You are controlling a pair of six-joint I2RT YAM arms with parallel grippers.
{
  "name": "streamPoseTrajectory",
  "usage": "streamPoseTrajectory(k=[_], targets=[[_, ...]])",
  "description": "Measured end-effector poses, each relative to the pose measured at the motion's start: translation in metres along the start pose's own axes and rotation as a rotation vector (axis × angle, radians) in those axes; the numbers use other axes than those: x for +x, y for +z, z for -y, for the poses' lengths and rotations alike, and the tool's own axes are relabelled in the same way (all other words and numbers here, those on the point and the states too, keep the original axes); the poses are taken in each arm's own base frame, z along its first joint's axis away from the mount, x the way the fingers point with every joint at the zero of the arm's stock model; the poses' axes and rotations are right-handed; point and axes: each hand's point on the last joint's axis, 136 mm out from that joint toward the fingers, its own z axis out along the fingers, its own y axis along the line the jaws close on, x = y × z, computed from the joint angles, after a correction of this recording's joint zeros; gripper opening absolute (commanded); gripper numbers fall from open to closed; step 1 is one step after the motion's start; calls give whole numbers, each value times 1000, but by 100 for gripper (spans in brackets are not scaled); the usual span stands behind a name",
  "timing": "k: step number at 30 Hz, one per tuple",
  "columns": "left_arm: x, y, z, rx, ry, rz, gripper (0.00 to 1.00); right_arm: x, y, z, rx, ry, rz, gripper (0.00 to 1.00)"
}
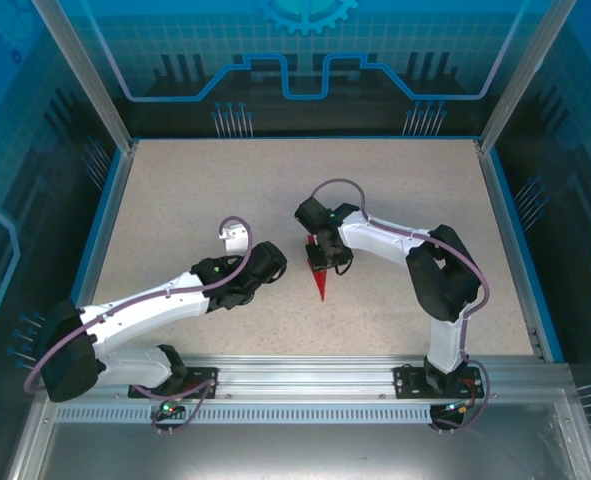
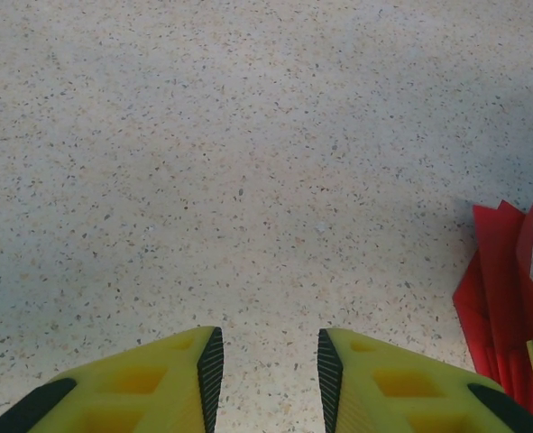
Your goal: Fold a paper plane with a square sheet of paper (fold left side to right side)
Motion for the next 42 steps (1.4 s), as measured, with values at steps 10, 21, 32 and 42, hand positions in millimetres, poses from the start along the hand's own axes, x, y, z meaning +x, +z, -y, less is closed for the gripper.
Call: streamPoseTrajectory(k=[10,21,32,42], targets=[[0,0,2,11,25,-3,37,-1,-30,-1,-114,-18,81,0],[7,0,39,185,99,-43,38,1,-46,34,-570,142,157,0],[10,-4,56,273,134,-65,38,15,7,72,-522,197,46,35],[14,-1,59,278,158,-78,38,24,-42,68,-322,50,140,47]])
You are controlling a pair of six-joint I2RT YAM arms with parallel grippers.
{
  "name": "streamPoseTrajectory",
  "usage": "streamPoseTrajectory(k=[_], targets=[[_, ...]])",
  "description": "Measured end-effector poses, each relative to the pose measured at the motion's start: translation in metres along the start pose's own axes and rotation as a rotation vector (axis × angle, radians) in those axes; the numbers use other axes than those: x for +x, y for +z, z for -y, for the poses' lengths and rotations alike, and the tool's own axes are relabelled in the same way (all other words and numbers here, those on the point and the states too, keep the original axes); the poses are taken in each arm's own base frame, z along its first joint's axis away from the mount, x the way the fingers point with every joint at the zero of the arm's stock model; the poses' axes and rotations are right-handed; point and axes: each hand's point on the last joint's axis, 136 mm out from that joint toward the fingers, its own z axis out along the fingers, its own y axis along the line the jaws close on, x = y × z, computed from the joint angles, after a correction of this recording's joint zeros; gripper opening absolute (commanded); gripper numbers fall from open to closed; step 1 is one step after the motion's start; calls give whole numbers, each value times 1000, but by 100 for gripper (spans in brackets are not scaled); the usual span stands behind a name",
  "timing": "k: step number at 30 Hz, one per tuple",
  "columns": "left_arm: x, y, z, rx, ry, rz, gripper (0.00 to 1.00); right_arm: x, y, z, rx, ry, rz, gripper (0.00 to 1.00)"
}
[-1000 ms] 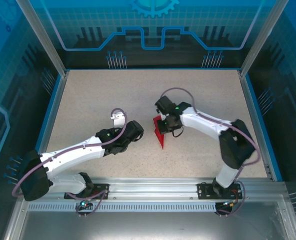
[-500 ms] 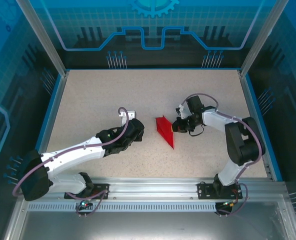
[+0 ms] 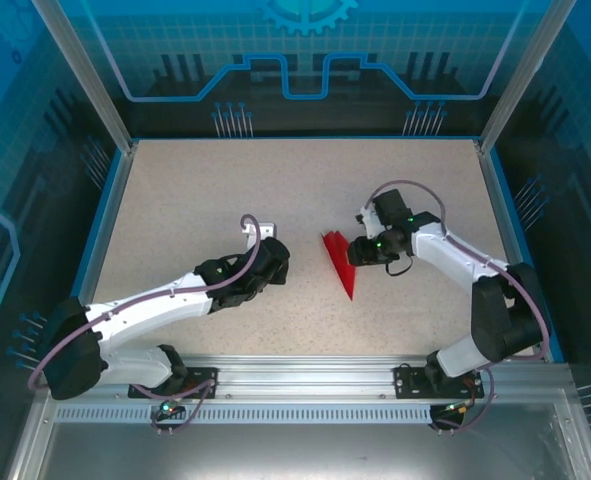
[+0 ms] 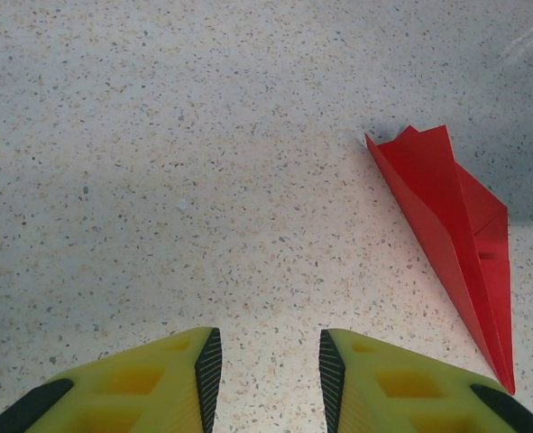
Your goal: Fold a paper plane with a square sheet of paper (fold left side to right side)
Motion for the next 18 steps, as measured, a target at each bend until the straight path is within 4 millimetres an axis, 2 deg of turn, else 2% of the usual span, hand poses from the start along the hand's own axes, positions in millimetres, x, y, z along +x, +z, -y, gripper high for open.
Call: streamPoseTrajectory(k=[2,4,11,18], targets=[[0,1,2,5,1,1,38,7,5,-11,7,-41,-23,47],[-1,1,2,8,0,3,38,12,11,-14,20,-54,-48,48],[0,1,3,10,1,1,39,24,37,-11,72,-68,-143,49],[0,1,3,10,4,0,39,25,42,-9,99,-74,-157,50]])
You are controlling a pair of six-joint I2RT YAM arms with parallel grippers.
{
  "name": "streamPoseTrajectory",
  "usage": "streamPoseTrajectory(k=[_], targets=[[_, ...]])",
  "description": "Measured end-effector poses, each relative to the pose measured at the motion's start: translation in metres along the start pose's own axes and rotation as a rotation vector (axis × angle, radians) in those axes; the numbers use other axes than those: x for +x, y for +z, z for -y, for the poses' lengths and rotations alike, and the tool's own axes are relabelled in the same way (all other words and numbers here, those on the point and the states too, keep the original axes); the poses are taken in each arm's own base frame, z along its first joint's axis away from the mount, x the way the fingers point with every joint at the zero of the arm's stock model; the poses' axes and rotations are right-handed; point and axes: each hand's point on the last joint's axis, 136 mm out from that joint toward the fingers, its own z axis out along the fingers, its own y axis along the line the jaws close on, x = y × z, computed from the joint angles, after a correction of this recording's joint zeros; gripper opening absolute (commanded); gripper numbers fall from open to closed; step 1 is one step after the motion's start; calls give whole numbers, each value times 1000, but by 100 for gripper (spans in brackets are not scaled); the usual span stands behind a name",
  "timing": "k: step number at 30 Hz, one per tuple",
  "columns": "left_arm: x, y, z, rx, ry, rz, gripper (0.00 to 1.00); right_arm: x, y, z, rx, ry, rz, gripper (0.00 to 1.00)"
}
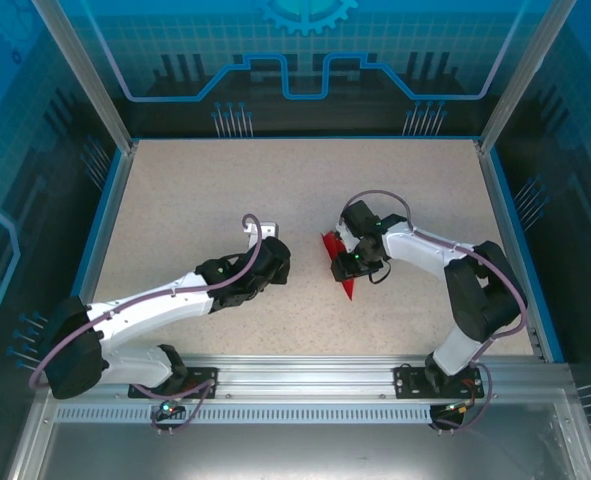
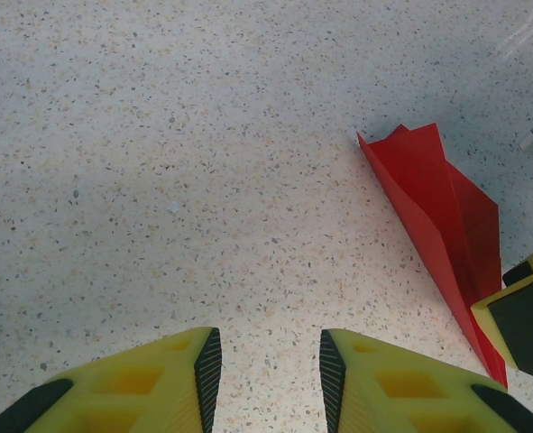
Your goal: Fold a paper plane with a square sheet of paper (fold left side to right side)
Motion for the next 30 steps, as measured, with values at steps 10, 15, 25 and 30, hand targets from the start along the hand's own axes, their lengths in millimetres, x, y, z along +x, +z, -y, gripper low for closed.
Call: streamPoseTrajectory(k=[10,15,25,30], targets=[[1,1,0,-3,2,-3,39,-2,5,5,31,18,-12,44],[1,1,0,-3,2,-3,39,-10,5,3,34,20,-5,40],[1,1,0,-3,2,-3,38,-9,17,1,46,15,-34,27],[1,1,0,-3,2,-3,38,-14,14,1,67,17,-22,8]])
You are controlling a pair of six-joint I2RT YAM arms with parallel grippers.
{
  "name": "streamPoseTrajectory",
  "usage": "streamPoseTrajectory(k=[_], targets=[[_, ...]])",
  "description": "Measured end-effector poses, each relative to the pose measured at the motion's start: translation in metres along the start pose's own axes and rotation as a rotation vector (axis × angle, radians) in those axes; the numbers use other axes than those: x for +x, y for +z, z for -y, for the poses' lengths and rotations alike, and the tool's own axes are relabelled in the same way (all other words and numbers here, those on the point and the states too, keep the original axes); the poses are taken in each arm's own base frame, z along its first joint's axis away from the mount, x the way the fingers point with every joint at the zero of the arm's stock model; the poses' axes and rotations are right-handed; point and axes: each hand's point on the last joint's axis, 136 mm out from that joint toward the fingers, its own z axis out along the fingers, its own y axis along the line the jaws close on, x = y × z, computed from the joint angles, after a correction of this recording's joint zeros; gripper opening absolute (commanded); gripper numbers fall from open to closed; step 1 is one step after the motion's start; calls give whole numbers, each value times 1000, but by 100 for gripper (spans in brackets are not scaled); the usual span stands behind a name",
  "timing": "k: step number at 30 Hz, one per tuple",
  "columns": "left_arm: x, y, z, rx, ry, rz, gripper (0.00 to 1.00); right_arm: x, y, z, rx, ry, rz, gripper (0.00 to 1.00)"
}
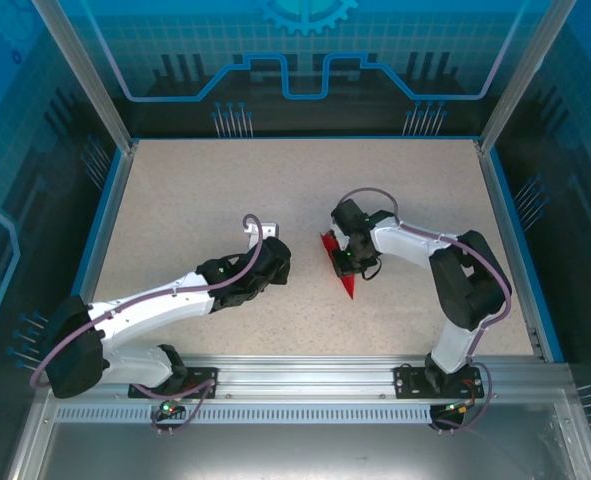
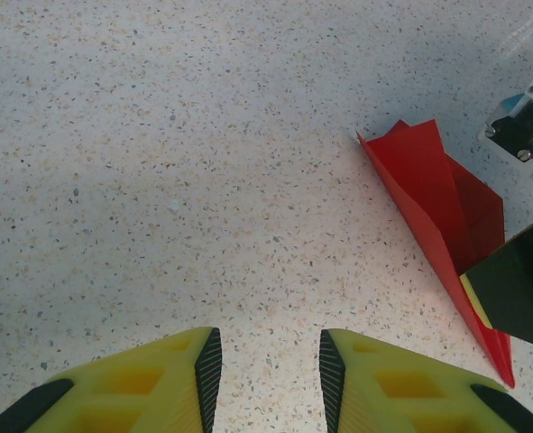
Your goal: Fold a paper plane with a square sheet of paper (fold left side to right side)
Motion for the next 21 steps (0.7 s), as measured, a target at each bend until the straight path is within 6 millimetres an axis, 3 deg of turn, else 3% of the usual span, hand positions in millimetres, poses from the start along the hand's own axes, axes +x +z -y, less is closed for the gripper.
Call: streamPoseTrajectory(k=[6,11,16,21], targets=[[0,0,2,11,11,2,39,-19,-20,2,39,32,34,6],[3,-4,8,83,46,10,40,-60,-36,9,71,99,72,6],[5,-11,22,184,107,9,48,-93,-23,26,105,158,50,6],[4,-19,37,283,163,23,68,-114,-3,39,131,194,21,6]])
